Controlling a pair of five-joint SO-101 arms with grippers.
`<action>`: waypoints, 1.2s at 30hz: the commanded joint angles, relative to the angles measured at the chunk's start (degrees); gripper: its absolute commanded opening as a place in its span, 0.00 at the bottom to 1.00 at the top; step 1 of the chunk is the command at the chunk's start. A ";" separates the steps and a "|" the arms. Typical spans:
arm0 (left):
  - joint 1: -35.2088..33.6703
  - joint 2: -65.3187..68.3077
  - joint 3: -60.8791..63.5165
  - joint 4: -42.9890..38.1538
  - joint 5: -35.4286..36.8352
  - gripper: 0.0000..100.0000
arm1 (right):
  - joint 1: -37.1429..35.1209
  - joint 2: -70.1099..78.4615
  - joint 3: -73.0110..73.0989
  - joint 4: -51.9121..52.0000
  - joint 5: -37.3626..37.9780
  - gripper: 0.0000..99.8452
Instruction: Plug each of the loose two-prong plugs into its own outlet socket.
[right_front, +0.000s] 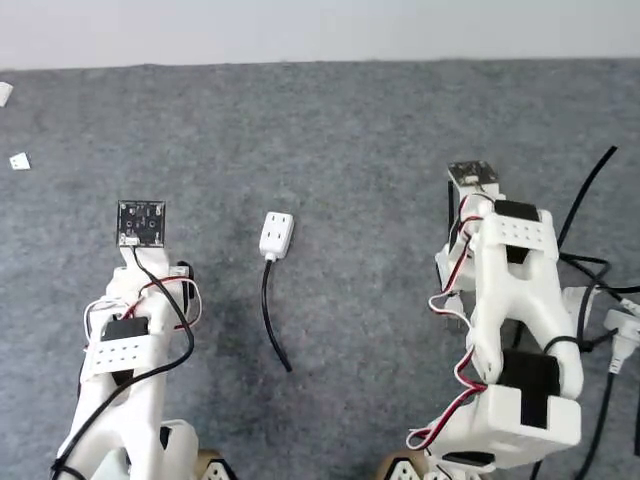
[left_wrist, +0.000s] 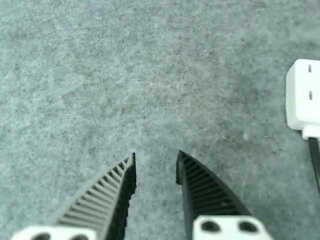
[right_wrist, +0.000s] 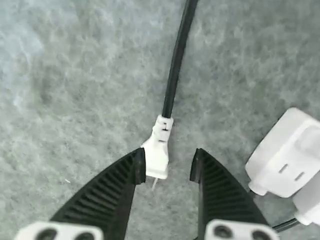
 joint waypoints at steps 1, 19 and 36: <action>-0.44 -1.49 -0.22 -1.58 0.53 0.13 | -1.89 0.22 -0.26 -2.15 -1.93 0.15; -0.53 -1.49 -0.22 -1.58 0.53 0.13 | -2.51 5.32 1.05 -5.58 -1.93 0.14; -0.53 -1.58 -0.22 -1.58 0.53 0.13 | 2.59 17.01 -11.87 1.01 -1.85 0.04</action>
